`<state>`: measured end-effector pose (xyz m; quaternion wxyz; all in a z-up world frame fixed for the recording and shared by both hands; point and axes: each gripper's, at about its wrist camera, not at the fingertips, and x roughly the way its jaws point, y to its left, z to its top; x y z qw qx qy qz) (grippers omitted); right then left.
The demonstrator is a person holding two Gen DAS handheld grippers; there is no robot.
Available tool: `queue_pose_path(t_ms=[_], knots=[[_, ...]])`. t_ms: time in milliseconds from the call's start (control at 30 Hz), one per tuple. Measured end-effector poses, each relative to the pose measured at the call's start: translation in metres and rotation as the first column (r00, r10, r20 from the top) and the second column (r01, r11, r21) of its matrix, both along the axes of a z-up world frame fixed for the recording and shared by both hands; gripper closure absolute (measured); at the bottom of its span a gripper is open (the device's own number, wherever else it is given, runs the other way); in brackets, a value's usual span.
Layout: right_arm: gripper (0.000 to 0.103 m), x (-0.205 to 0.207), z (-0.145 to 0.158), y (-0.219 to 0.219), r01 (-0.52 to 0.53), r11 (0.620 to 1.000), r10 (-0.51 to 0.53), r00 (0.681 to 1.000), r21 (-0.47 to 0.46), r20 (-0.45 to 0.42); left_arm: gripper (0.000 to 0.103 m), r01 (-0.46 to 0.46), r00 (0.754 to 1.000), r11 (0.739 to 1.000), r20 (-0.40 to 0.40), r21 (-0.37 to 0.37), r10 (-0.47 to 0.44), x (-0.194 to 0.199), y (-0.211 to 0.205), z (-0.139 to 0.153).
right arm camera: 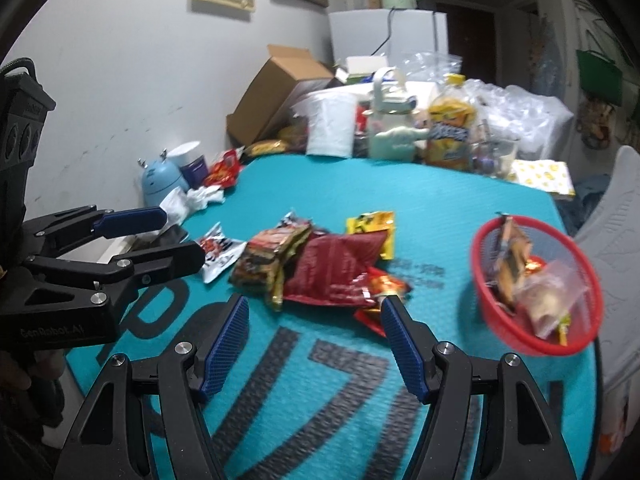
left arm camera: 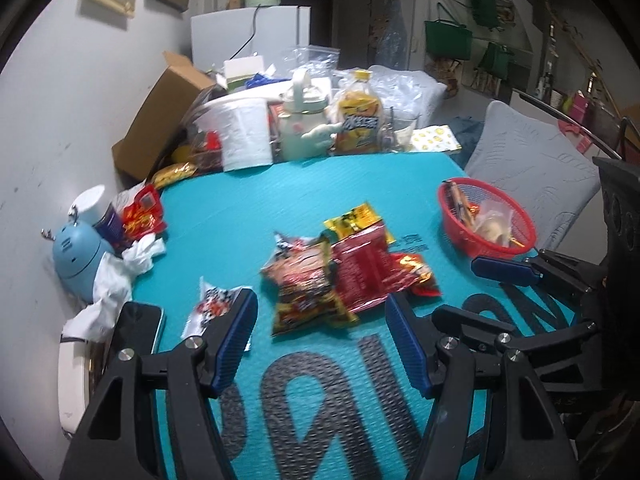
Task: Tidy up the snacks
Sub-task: 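Move both tools back toward the snack pile, then grasp the white printed candy packet with the left tool while the right tool grasps another white packet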
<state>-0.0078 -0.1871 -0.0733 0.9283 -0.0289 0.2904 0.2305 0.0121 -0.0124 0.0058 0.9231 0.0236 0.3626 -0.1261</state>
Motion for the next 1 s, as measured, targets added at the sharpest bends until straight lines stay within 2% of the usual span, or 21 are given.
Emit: queue_pose_path(t_ms=[567,1000], knots=[[0.034,0.062,-0.018,0.063,-0.116,0.993,0.113,0.988,-0.024,-0.104,0.038,-0.107,0.989,0.994,-0.104,-0.021,0.104,0.047,0.057,-0.035],[0.034,0.106,-0.018,0.093,-0.153,0.986,0.146,0.983,-0.057,-0.115,0.038,-0.152,0.966,0.987,-0.216,-0.044,0.139,0.090,0.081,-0.071]])
